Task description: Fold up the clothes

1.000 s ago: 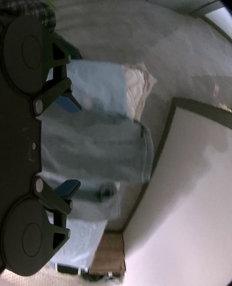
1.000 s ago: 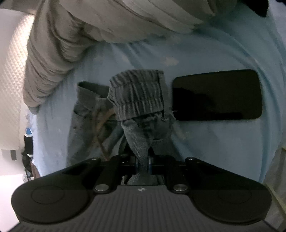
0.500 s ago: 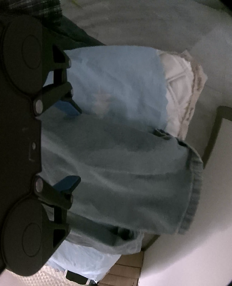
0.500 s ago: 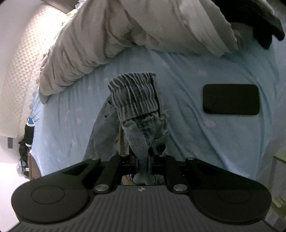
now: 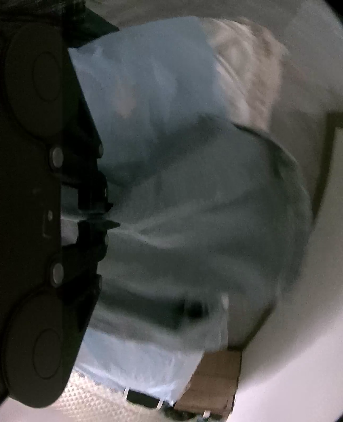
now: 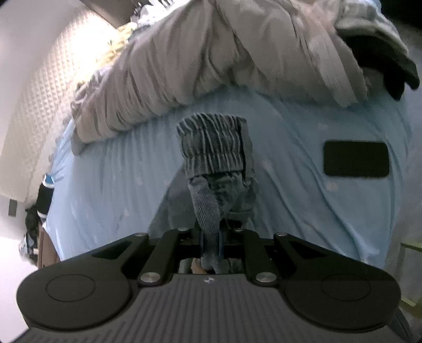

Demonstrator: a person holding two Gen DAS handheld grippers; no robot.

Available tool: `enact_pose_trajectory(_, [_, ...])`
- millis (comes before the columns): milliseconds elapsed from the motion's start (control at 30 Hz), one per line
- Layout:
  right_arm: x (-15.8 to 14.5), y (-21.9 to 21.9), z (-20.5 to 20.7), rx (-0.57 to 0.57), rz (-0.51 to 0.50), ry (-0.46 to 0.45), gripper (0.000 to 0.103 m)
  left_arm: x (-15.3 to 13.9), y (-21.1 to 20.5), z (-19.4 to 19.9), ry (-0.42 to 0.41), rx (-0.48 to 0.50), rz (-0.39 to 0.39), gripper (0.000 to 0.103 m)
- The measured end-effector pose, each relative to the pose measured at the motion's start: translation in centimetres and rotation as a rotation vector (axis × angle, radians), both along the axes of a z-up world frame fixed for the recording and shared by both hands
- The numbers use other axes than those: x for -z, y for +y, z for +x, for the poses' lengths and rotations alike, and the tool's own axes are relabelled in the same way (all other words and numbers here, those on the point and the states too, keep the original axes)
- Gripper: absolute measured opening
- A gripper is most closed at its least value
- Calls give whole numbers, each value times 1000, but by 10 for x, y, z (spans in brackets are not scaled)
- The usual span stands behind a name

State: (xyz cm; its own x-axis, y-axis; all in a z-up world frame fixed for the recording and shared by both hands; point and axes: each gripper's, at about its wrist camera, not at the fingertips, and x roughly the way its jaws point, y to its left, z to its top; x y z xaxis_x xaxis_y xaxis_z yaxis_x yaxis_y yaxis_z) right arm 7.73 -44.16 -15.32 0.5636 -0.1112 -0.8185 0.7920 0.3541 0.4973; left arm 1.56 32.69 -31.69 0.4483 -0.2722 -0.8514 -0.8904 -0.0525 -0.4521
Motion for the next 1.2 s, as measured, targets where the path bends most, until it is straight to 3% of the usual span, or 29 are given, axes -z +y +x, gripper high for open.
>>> enact_pose_trajectory(133, [-15,0,1,40,-19,-50,10,-47,13,22,-66,17,55,3])
enact_pose_trajectory(233, [-6,-3,-13,86,-27,-29,10,-66,22,31,-64,35,84,3])
enact_pose_trajectory(500, [43,-12,-45,217,51,68,10,-83,23,54,-8,19,103,3])
enact_pose_trajectory(733, [62,-29,7,246,89,69,10,-95,18,135,28,53,156,3])
enact_pose_trajectory(967, [89,-57,73,274,145,74,10,-77,-6,234,132,58,162,3])
enact_pose_trajectory(1200, [122,-87,134,283,185,98,10,-71,-42,320,167,154,232,3])
